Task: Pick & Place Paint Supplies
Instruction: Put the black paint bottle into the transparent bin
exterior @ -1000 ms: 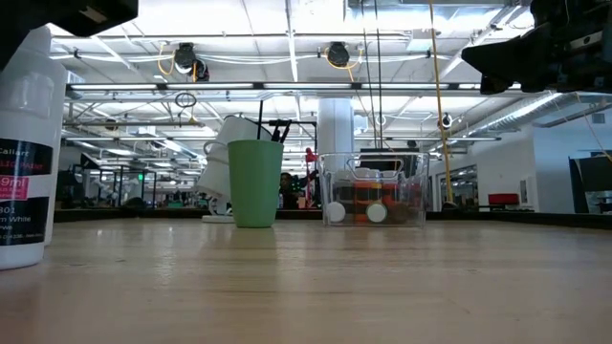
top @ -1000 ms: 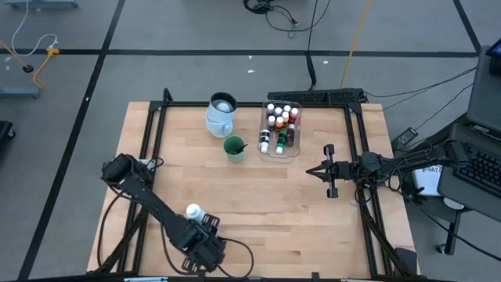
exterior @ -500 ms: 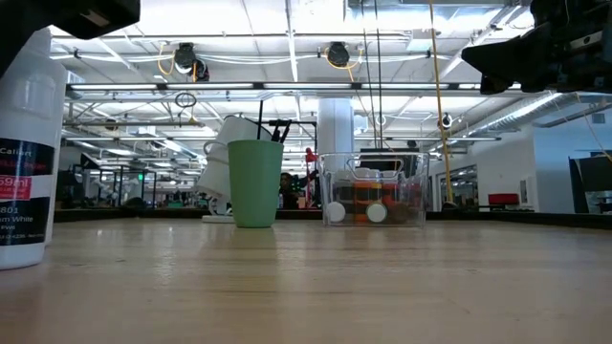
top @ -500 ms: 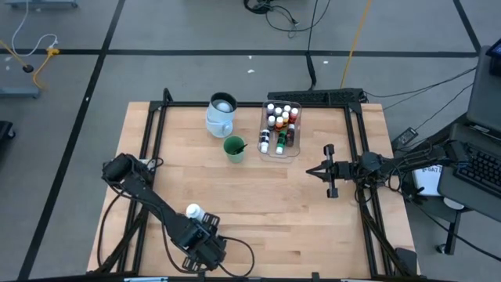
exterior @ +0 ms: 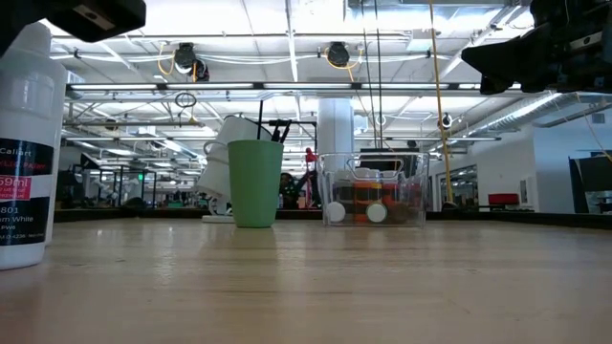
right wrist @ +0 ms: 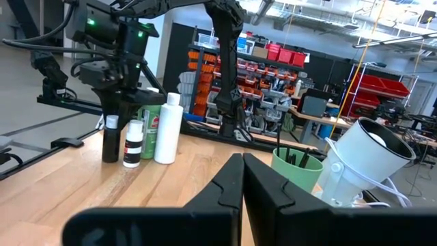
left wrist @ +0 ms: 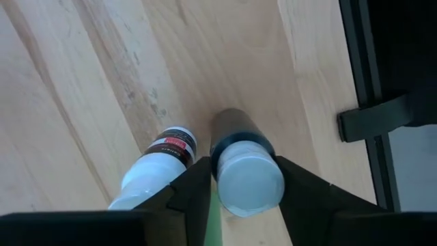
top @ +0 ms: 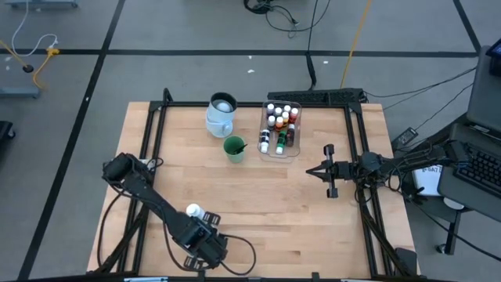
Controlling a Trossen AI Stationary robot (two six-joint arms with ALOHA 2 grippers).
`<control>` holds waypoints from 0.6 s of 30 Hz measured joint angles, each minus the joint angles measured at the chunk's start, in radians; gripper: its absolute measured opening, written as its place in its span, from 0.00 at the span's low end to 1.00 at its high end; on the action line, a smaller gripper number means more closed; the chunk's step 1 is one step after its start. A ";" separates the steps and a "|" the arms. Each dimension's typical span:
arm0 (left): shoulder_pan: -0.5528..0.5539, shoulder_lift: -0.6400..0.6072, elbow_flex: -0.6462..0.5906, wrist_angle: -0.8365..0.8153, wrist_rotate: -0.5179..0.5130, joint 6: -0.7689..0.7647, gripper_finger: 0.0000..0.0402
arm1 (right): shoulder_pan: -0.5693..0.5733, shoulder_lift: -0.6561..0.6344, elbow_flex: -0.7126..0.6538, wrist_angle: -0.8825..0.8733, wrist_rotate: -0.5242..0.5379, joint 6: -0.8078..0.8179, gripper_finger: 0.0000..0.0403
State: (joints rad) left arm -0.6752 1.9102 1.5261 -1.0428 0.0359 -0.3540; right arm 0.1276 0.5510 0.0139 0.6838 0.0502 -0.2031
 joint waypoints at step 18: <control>0.077 0.002 0.300 -0.118 0.078 0.023 0.28 | 0.000 0.000 0.000 -0.045 0.000 0.035 0.00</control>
State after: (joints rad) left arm -0.5982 1.9121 1.8260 -1.1604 0.1143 -0.3308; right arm 0.1276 0.5514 0.0141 0.6384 0.0498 -0.1681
